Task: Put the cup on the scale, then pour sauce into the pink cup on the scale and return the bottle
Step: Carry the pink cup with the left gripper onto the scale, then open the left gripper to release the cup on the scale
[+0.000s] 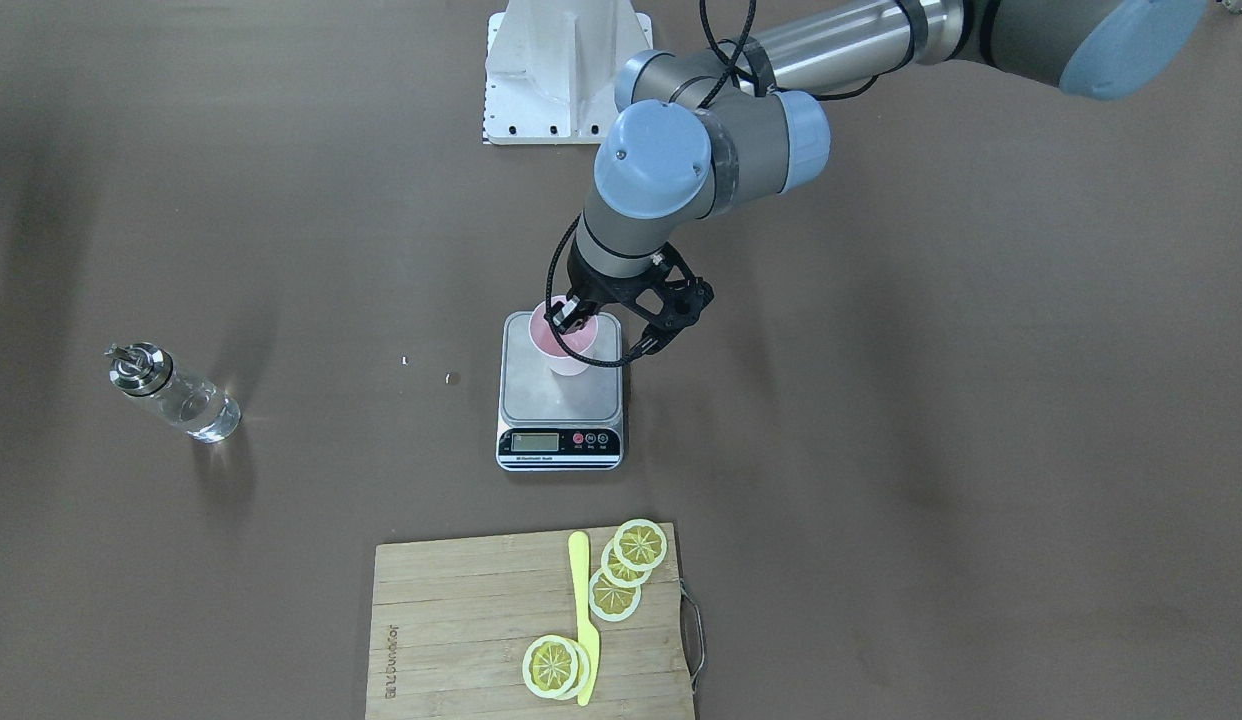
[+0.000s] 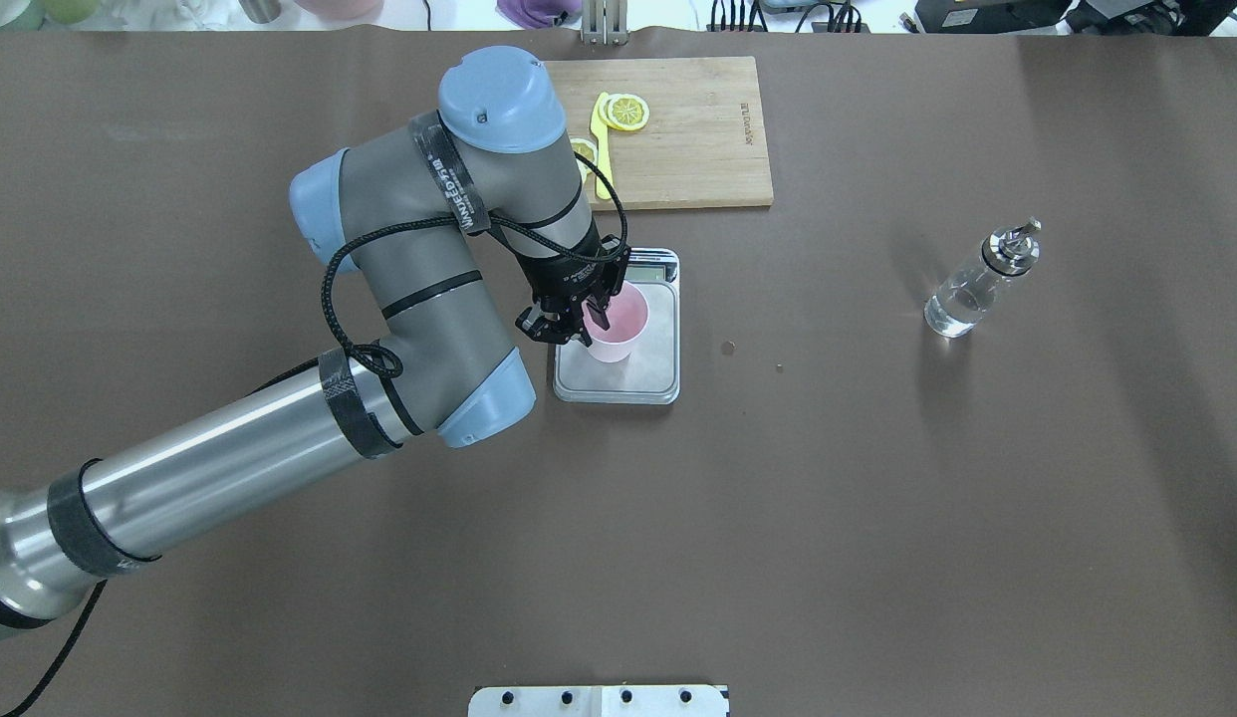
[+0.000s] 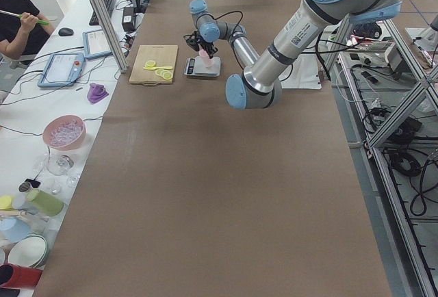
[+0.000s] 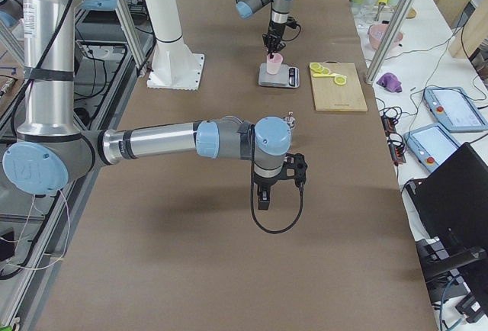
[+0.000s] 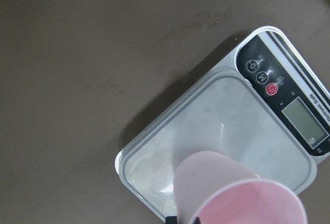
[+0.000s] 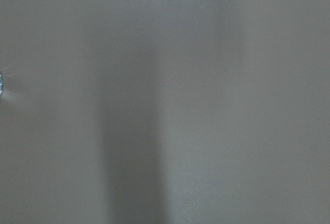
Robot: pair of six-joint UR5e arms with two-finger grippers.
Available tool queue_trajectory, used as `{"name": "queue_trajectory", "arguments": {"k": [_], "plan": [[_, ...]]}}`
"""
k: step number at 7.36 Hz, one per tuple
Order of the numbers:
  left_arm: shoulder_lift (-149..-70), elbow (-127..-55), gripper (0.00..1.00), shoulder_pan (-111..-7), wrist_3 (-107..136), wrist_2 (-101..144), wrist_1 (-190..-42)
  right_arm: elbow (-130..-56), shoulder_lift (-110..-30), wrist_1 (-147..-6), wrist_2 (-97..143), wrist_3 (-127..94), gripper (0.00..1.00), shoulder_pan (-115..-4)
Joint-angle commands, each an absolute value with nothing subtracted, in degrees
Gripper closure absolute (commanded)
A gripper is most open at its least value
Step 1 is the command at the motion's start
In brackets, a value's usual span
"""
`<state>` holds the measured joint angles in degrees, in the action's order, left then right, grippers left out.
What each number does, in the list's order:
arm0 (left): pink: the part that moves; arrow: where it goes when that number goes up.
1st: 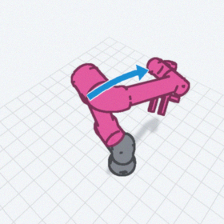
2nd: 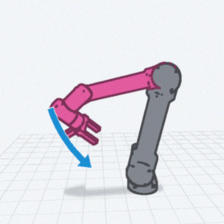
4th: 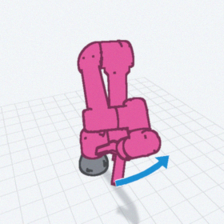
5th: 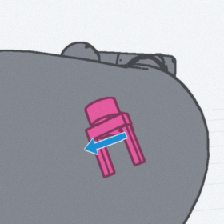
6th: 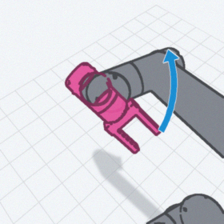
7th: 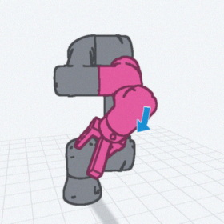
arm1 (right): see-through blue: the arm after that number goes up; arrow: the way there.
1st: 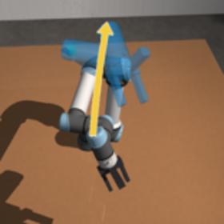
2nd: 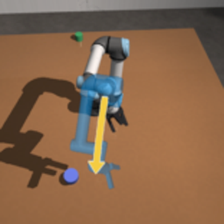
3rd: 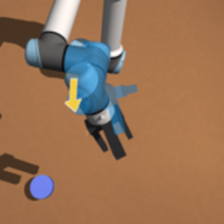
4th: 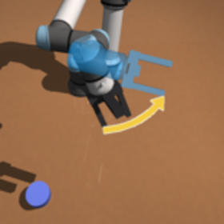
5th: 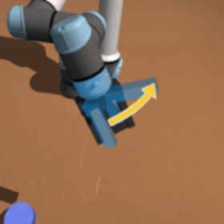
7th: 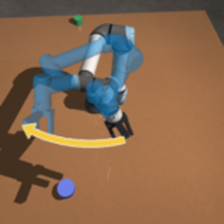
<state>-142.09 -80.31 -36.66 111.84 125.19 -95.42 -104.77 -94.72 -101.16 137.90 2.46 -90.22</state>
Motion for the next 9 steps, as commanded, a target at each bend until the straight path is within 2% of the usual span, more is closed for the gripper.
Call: {"name": "queue_trajectory", "arguments": {"k": [1,2,5,8,9], "plan": [[-141.86,-79.72,0.34,-36.65,112.24,125.16,-97.21,-104.85,-94.66,-101.16,137.90,2.46,0.00,-90.18],[-141.86,-80.06,0.02,-36.65,111.89,123.94,-97.21,-104.77,-94.66,-101.16,137.90,2.46,0.00,-90.26],[-139.15,-84.00,0.01,-36.83,111.71,123.40,-96.16,-105.03,-94.66,-101.16,137.90,2.46,0.00,-90.26],[-135.18,-97.25,0.01,-37.18,107.24,123.84,-86.79,-105.03,-94.57,-101.25,138.08,2.46,0.00,-90.26],[-135.18,-99.56,0.01,-38.05,105.14,123.66,-85.53,-104.94,-94.57,-101.16,137.99,2.55,0.00,-90.26]]}}
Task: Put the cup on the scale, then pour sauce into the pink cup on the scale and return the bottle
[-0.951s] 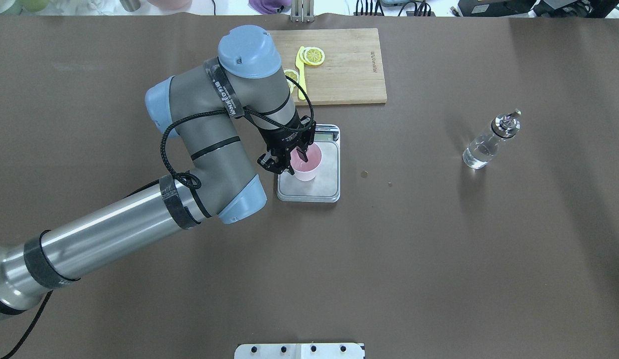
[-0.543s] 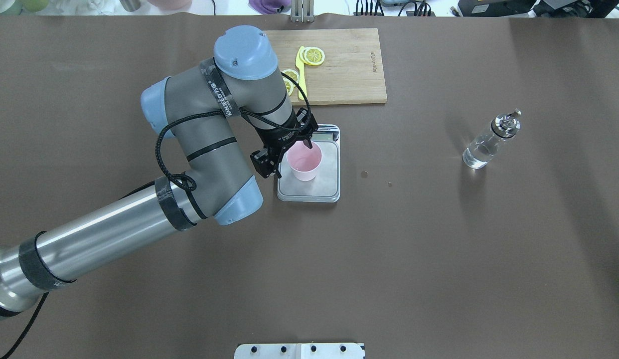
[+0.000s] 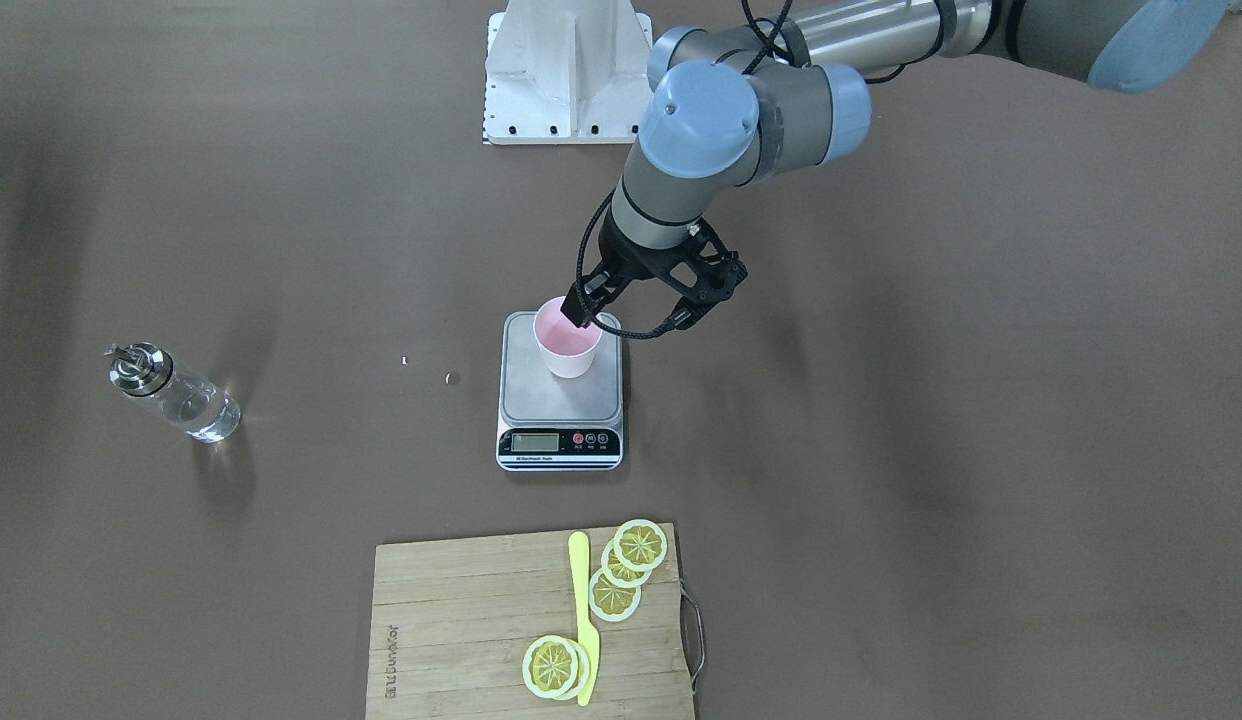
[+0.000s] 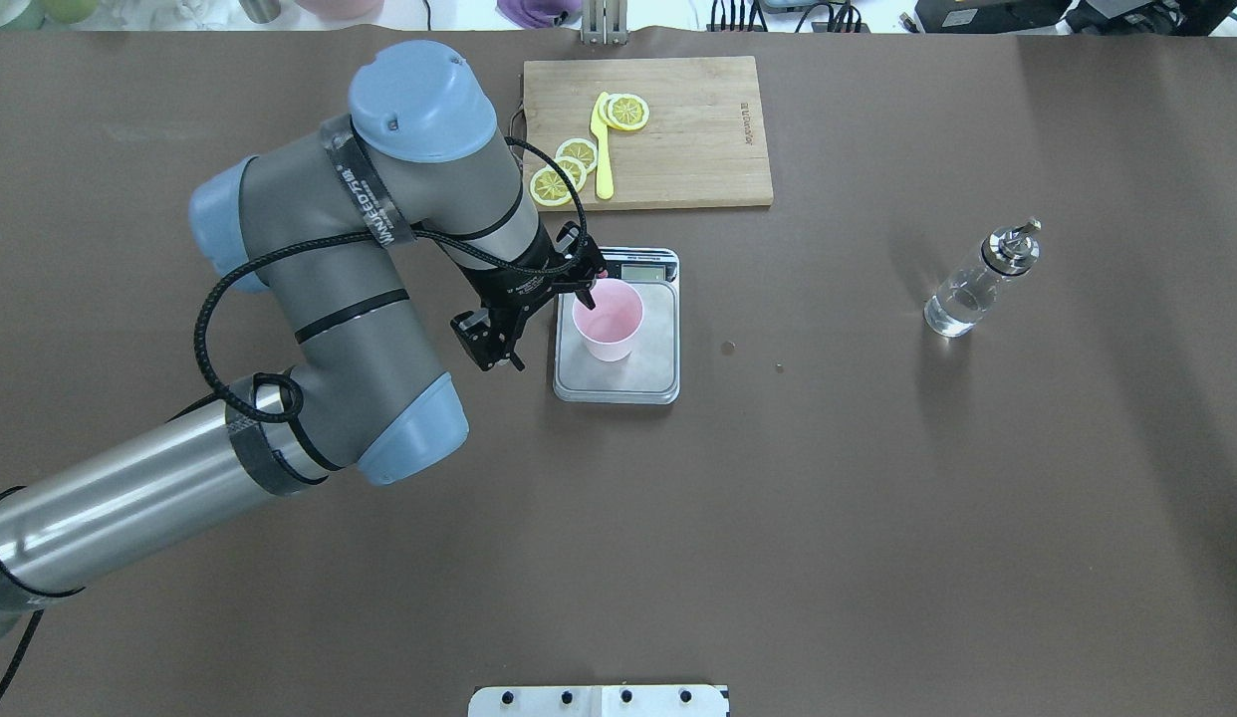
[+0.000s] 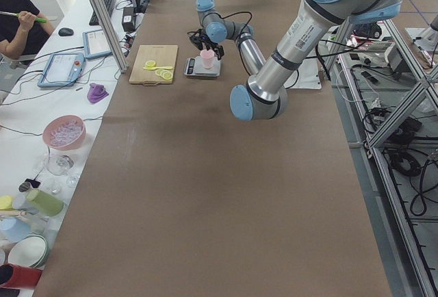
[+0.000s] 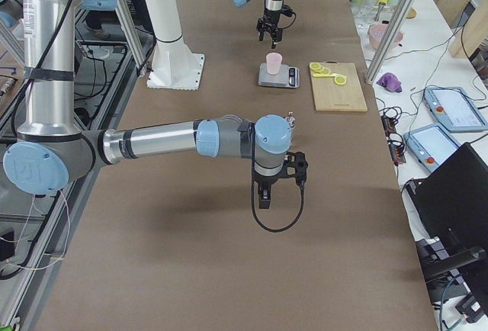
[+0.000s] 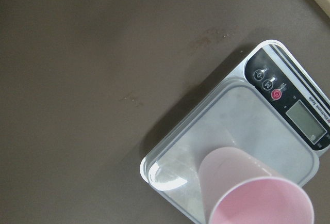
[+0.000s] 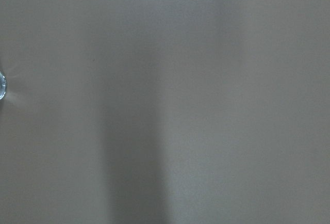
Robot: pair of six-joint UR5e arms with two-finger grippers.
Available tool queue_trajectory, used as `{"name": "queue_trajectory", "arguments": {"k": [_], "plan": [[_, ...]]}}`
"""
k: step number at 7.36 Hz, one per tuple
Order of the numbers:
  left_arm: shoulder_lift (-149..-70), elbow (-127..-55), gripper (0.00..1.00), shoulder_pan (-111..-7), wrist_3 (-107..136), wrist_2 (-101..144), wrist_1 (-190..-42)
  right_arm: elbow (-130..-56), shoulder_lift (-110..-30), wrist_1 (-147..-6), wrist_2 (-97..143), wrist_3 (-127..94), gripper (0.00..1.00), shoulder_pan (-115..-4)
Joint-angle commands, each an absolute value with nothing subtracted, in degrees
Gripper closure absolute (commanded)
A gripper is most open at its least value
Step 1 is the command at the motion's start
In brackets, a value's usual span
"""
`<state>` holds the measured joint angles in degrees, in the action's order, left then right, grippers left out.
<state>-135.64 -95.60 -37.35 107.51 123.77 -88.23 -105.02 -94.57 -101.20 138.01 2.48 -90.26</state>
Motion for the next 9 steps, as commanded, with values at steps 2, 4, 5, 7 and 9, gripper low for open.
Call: {"name": "queue_trajectory", "arguments": {"k": [2,4,5,7,9], "plan": [[-132.65,-103.08,0.01,-42.51,100.22,123.31,-85.52,-105.03,-93.44,-101.07,137.81,2.55,0.00,-89.92],[-128.51,-103.80,0.01,-47.09,89.98,122.96,-85.52,-105.12,-91.33,-101.07,137.81,2.46,0.00,-89.83],[-125.80,-104.84,0.01,-48.15,86.35,122.96,-85.52,-105.38,-89.75,-101.07,137.90,2.37,0.00,-89.56],[-124.89,-105.12,0.01,-48.16,85.34,122.96,-85.69,-112.71,-88.77,-100.99,140.27,-7.59,0.00,-86.59],[-124.80,-104.94,0.01,-48.16,85.25,122.87,-85.78,-118.71,-88.68,-100.99,140.01,-14.99,0.00,-81.50]]}}
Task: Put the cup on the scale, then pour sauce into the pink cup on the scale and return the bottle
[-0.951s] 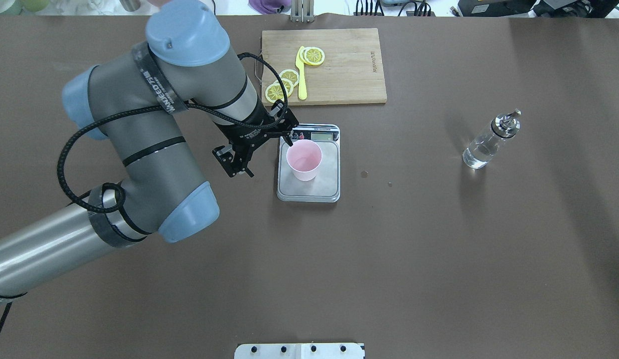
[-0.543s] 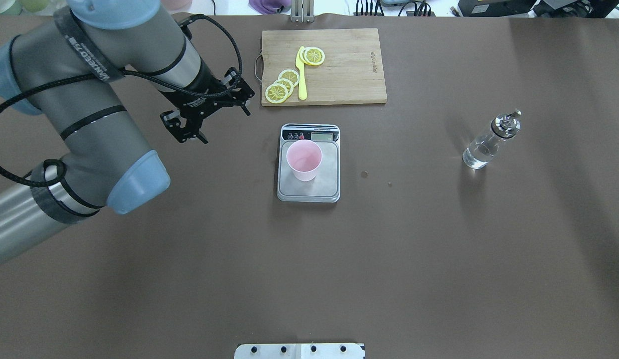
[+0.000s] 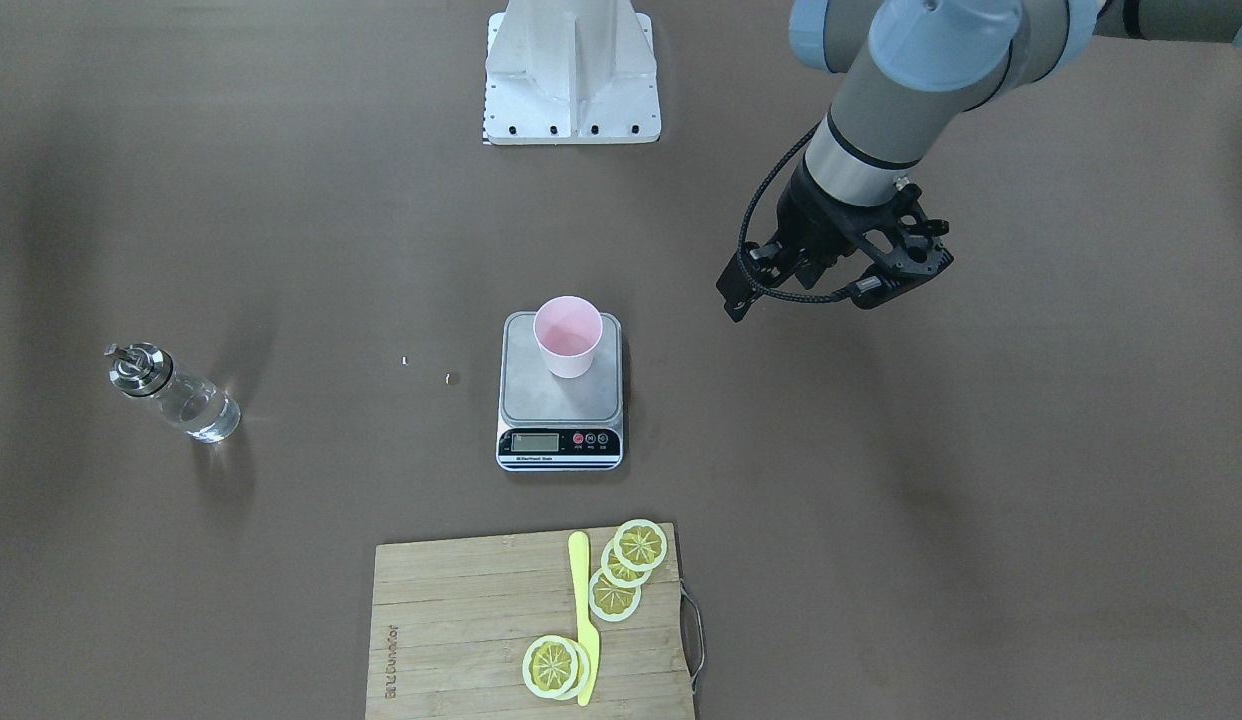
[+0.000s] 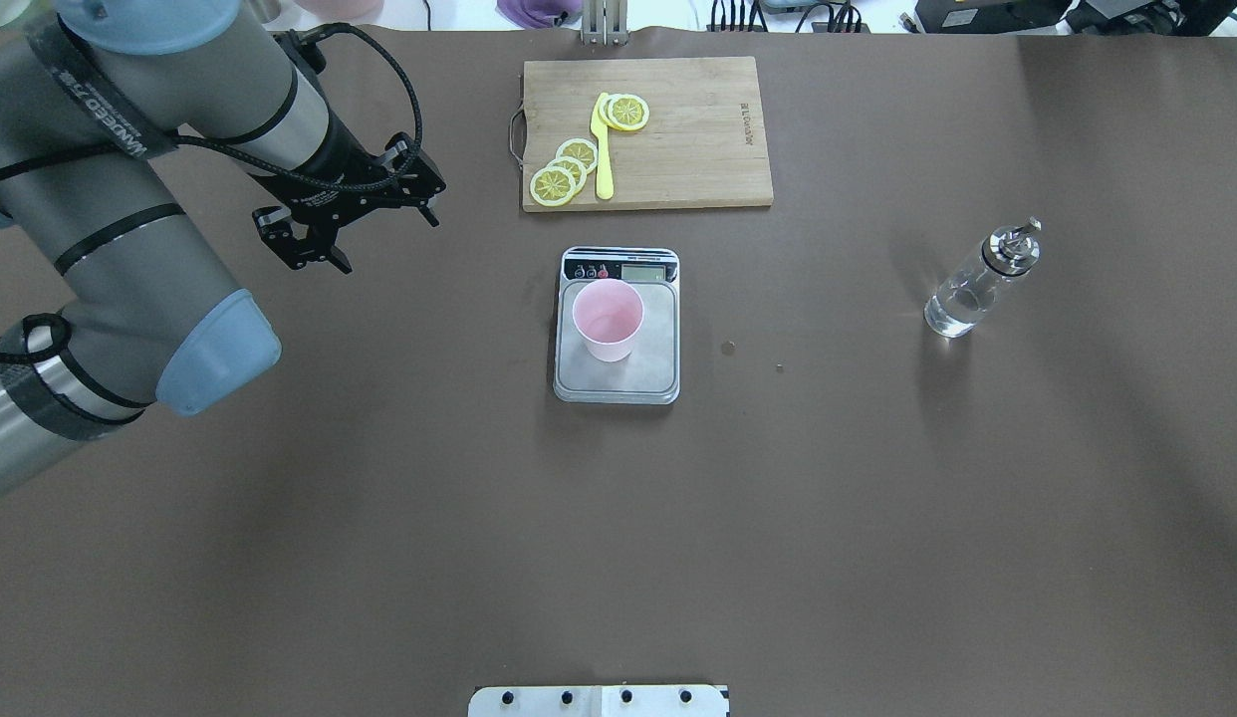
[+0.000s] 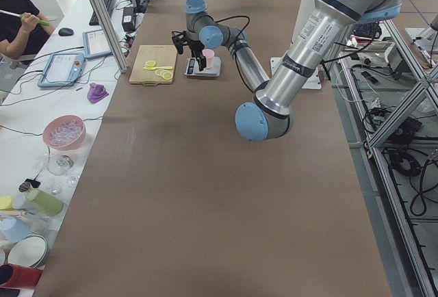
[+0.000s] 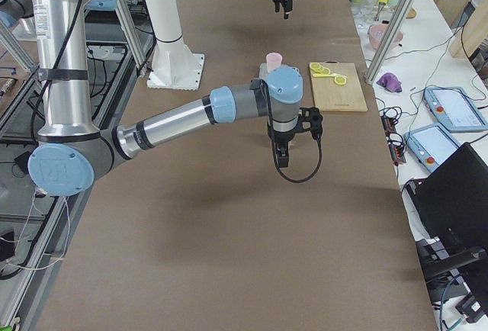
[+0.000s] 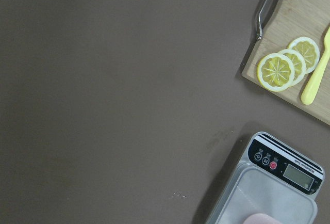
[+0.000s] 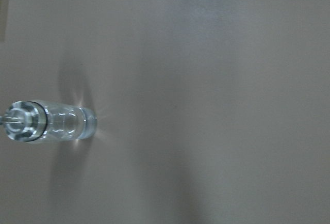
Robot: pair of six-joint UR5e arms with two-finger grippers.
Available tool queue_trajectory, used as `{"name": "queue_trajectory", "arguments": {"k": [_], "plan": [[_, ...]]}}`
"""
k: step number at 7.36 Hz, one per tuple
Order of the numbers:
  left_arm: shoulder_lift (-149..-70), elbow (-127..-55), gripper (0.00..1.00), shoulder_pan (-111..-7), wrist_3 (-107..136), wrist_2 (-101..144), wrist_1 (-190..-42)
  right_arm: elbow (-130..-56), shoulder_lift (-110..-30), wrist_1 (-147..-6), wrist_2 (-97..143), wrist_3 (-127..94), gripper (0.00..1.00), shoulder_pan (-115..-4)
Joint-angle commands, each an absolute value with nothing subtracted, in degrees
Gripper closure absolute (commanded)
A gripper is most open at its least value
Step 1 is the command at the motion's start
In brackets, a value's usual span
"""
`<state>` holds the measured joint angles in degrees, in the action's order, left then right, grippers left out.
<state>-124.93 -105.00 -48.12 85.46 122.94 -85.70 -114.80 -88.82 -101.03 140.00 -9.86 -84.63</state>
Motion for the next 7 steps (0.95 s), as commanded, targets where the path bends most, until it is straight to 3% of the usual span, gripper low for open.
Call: {"name": "queue_trajectory", "arguments": {"k": [1,7], "plan": [[-124.37,-105.03,0.01,-48.16,85.25,122.52,-86.04,-121.61,-88.59,-100.90,139.92,-18.86,0.00,-79.65],[-123.49,-105.03,0.01,-48.08,85.25,122.08,-86.13,-129.62,-88.68,-93.34,127.98,-44.88,0.00,-62.34]]}}
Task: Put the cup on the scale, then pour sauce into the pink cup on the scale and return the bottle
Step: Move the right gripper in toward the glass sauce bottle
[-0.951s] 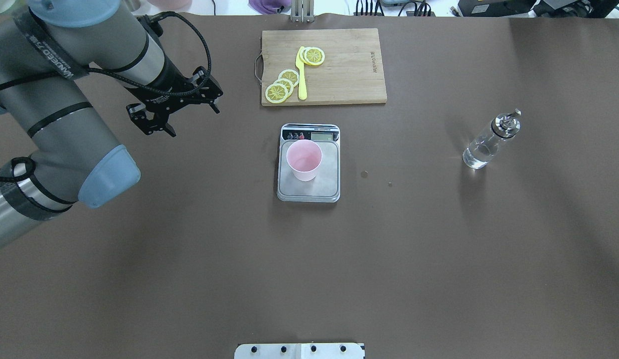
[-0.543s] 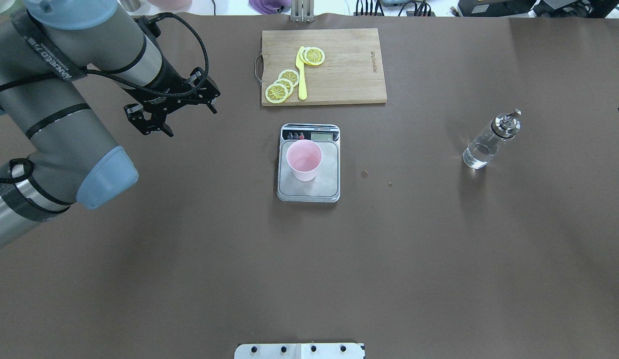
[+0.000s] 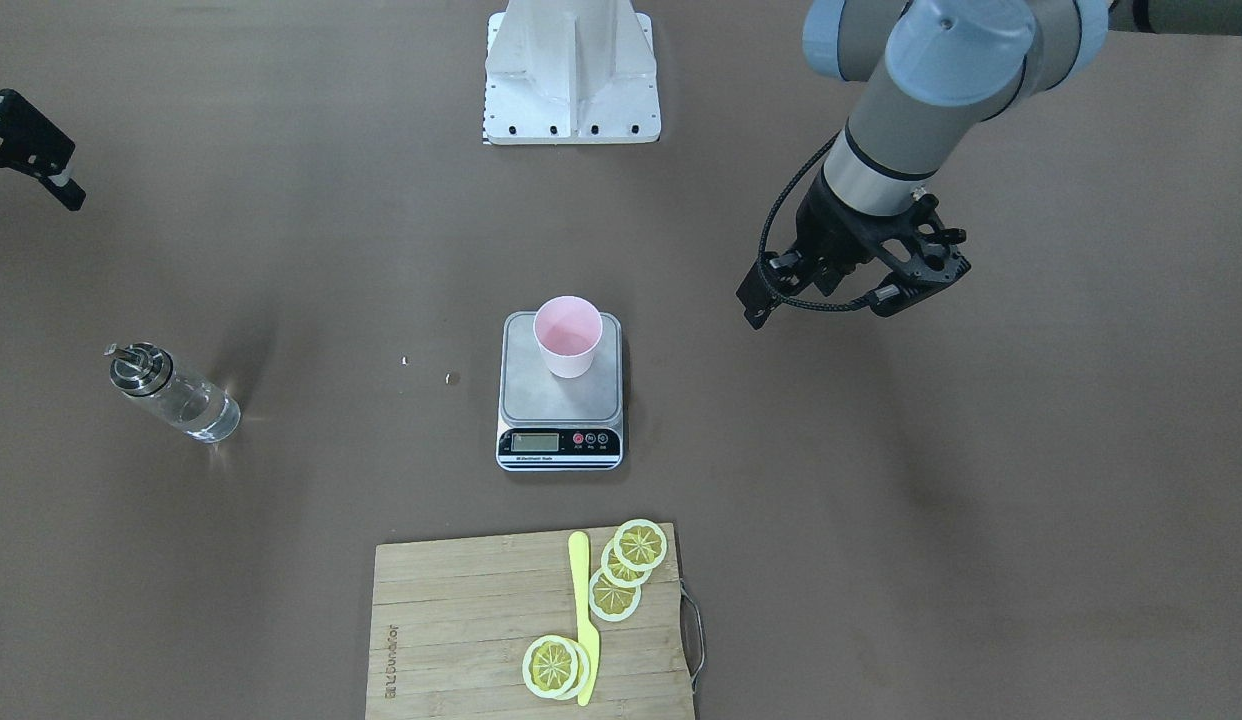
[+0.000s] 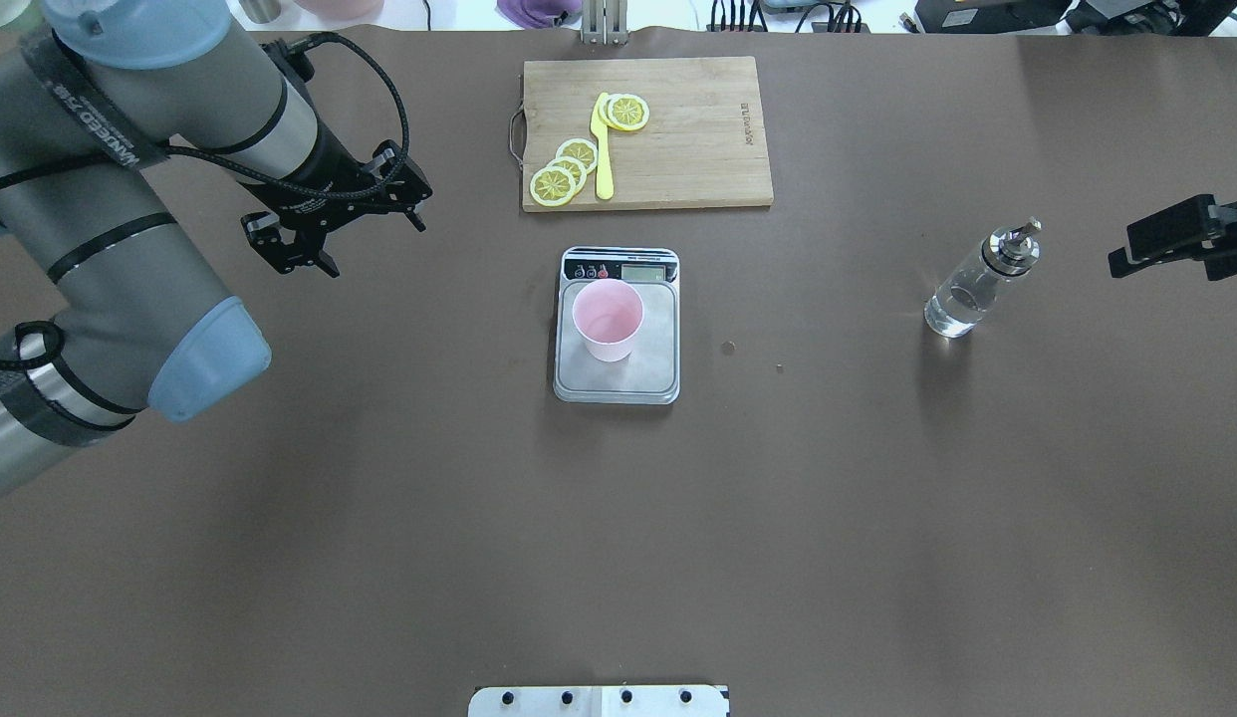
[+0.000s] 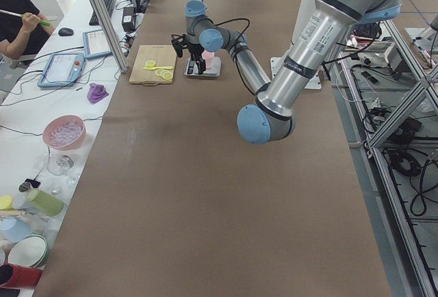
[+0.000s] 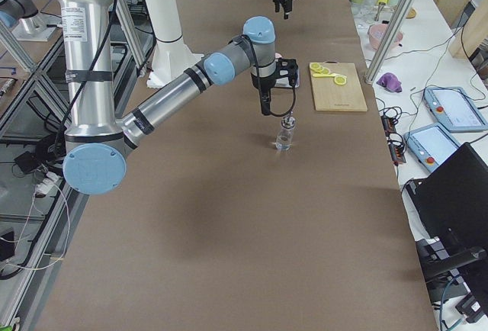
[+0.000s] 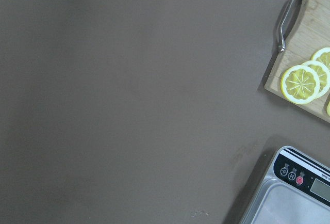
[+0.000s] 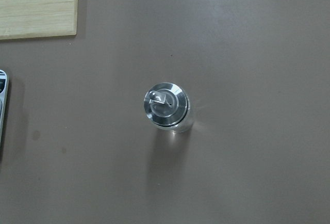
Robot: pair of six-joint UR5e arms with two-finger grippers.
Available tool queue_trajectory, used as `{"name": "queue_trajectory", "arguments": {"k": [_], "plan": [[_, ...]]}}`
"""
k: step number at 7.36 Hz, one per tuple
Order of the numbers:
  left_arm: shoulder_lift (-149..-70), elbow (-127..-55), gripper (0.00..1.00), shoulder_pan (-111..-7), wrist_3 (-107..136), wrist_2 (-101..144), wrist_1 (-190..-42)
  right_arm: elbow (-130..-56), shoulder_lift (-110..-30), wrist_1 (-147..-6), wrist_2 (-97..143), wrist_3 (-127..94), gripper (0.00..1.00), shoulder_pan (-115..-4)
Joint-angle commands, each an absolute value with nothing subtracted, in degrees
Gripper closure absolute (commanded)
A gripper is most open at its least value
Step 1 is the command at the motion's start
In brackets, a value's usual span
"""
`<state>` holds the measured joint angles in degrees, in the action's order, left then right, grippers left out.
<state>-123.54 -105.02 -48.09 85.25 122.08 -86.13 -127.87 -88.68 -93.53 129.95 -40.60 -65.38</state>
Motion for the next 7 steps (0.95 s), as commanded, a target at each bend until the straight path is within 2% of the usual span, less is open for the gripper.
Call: {"name": "queue_trajectory", "arguments": {"k": [1,7], "plan": [[-123.49,-104.94,0.01,-48.08,85.25,122.08,-86.13,-130.60,-88.68,-93.34,125.18,-48.04,0.00,-59.53],[-122.43,-104.15,0.01,-47.29,83.76,120.50,-87.45,-132.54,-89.12,-90.62,110.16,-61.52,0.00,-46.51]]}}
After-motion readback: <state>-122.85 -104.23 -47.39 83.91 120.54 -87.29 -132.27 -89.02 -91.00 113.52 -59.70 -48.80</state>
